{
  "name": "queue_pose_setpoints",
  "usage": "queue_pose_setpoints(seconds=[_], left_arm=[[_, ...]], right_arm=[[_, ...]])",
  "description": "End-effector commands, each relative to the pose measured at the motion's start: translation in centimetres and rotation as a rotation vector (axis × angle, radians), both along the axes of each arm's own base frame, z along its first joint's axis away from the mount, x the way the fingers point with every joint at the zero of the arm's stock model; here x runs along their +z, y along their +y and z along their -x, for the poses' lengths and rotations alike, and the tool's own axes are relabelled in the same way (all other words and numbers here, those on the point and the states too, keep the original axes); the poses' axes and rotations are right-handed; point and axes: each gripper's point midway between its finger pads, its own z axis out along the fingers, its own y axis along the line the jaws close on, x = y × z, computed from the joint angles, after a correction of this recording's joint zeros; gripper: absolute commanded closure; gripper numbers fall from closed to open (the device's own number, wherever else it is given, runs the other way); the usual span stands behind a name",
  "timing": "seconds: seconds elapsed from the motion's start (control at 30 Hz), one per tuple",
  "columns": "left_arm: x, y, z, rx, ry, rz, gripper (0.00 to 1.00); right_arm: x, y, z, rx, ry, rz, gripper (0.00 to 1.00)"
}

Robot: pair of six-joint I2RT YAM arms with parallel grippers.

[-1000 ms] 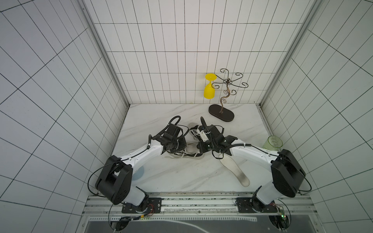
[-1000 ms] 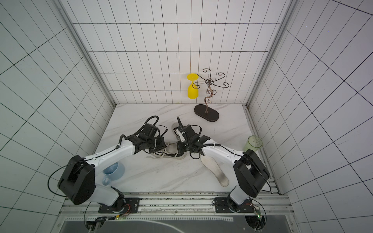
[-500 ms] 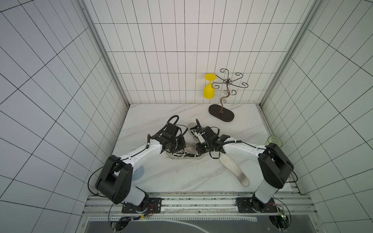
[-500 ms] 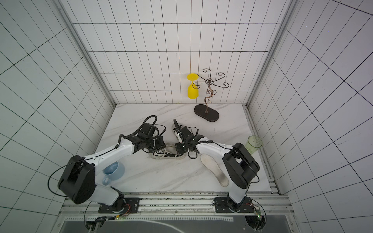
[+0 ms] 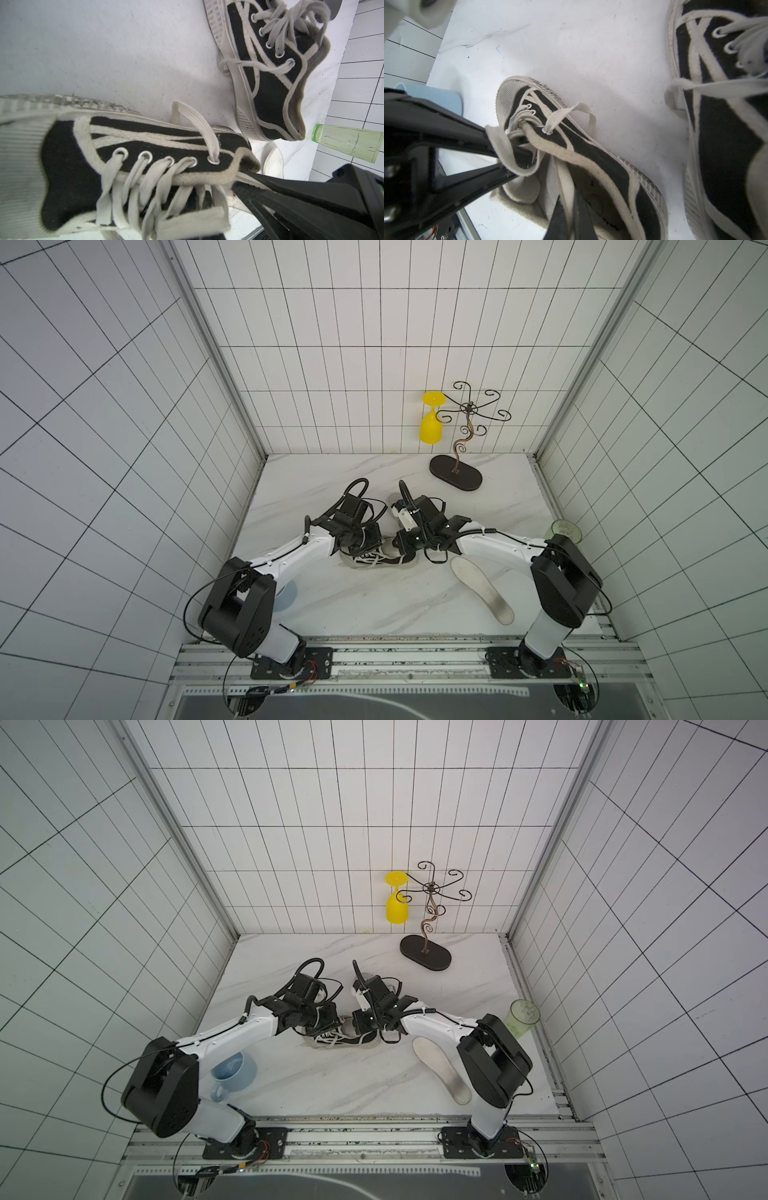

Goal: Insert the insole into the shoe

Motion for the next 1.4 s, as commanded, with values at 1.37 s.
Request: queue_pose_setpoints(seconds=[1.37], left_arm=[[1.8, 2.2, -2.4, -0.003, -0.073, -0.026, 1.0]], right_arm=[[-4.7, -4.8, 1.4, 0.048, 0.034, 0.366, 0.68]])
